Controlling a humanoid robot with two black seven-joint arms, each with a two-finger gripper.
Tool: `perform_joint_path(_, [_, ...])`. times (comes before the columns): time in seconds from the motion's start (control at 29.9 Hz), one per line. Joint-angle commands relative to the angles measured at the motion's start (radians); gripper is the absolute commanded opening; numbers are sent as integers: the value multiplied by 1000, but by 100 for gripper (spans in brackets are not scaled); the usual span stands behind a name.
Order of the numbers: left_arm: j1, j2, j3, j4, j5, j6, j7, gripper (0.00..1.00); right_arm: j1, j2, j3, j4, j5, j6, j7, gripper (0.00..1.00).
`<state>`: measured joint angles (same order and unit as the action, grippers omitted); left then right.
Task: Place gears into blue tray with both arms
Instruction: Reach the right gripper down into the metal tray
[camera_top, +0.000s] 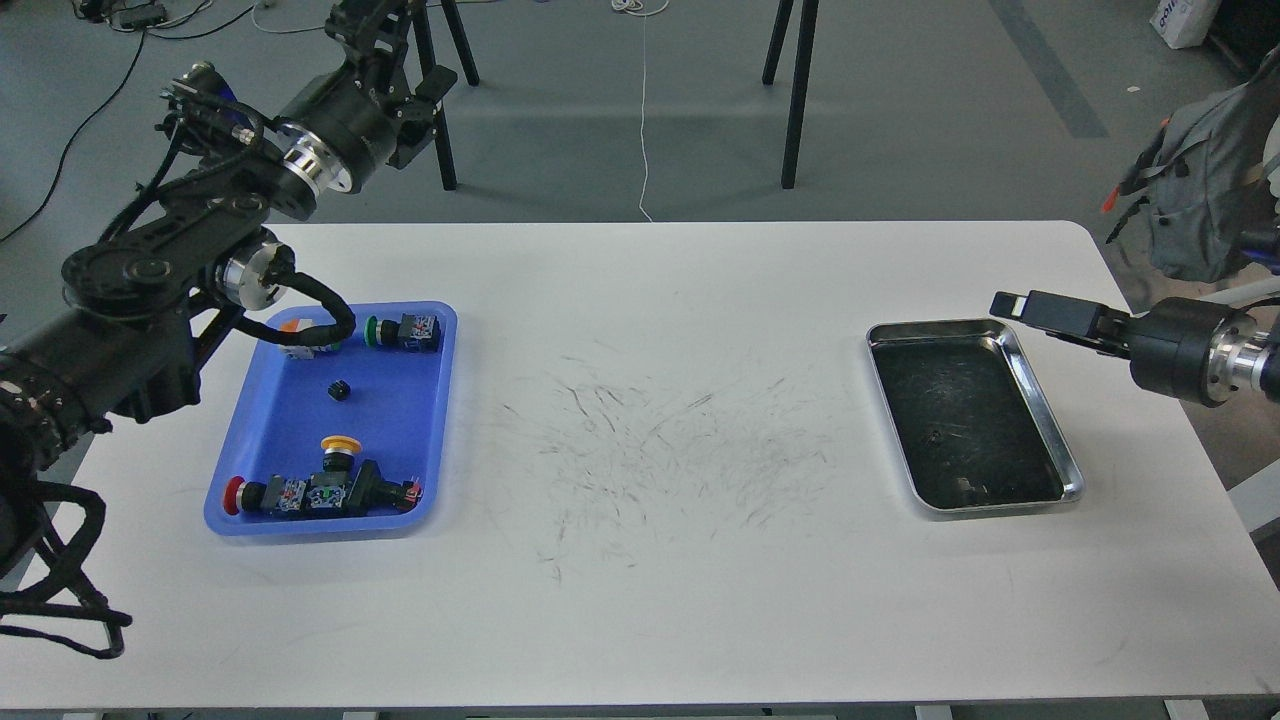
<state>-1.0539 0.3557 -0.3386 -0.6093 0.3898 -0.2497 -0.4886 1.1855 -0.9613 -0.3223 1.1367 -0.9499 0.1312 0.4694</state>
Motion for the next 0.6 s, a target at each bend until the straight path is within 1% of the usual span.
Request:
perform_joint_path(0.0, [17,-6,9,-1,-12,-58,0,100,23,4,0,-2,-82,18,0,96])
perform_joint_path(0.13, [34,-4,1,6,-31,-103,0,100,48,12,3,-2,-165,45,2,96])
perform_joint_path(0.2, [44,-4,3,6,-40,-160,0,100,60,27,3,-3,-211,54,2,96])
perform_joint_path(0.33, [60,-3,1,8,-75,-239,0,100,83,53,3,-3,-279,59,2,96])
perform_joint_path(0.57, [121,12,30,0,-60,-239,0,100,111,119,2,-9,-323,59,3,96])
